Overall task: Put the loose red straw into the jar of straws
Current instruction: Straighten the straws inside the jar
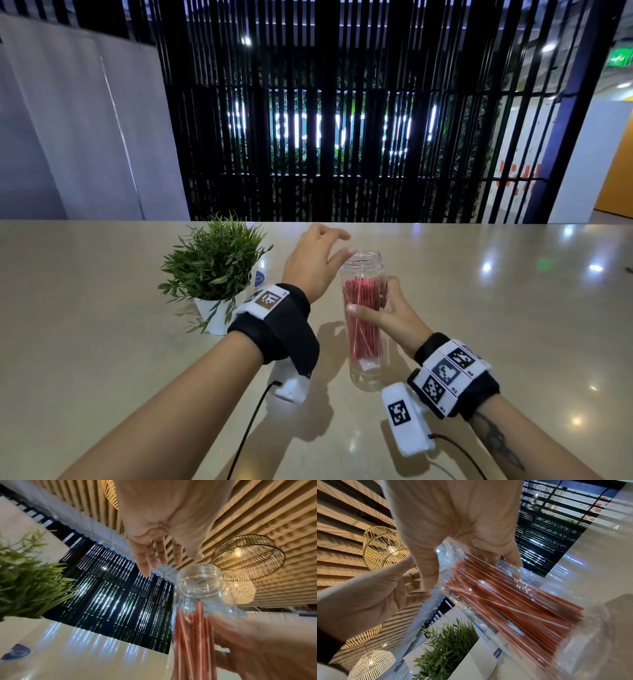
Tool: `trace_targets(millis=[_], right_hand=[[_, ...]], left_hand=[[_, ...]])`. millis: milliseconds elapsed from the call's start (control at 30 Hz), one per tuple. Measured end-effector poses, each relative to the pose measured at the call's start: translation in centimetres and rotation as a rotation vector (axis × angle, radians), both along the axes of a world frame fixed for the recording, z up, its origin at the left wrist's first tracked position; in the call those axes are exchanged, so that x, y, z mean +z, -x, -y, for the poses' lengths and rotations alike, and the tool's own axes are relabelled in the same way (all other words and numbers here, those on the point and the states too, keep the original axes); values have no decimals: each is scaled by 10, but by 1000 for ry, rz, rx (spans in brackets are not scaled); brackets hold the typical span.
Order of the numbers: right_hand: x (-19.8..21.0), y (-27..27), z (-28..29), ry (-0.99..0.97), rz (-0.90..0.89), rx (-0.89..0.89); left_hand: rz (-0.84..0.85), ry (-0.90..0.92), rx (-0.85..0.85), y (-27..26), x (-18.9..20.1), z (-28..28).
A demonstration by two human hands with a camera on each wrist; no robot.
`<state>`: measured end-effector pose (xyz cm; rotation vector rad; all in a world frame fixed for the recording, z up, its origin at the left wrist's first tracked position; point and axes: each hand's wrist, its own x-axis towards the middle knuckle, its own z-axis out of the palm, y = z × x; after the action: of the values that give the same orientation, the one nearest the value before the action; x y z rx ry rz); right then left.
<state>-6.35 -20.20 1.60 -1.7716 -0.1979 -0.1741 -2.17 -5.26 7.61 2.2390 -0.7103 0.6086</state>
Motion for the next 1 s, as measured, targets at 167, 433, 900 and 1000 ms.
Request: trace_targets(millis=[167,433,900,1000], right_hand=[[4,-5,4,-10,41,-34],[7,-2,-3,-104,100,-7],[-13,-10,-22,104,233,-125],[-24,-21,-36,19,219,-248]], left_hand=[[-190,136,-76,8,-13,-9],[-389,270,-297,39,-56,-6],[-395,408,-280,17,-74,-22],[-390,408,-230,6,-80,-25]])
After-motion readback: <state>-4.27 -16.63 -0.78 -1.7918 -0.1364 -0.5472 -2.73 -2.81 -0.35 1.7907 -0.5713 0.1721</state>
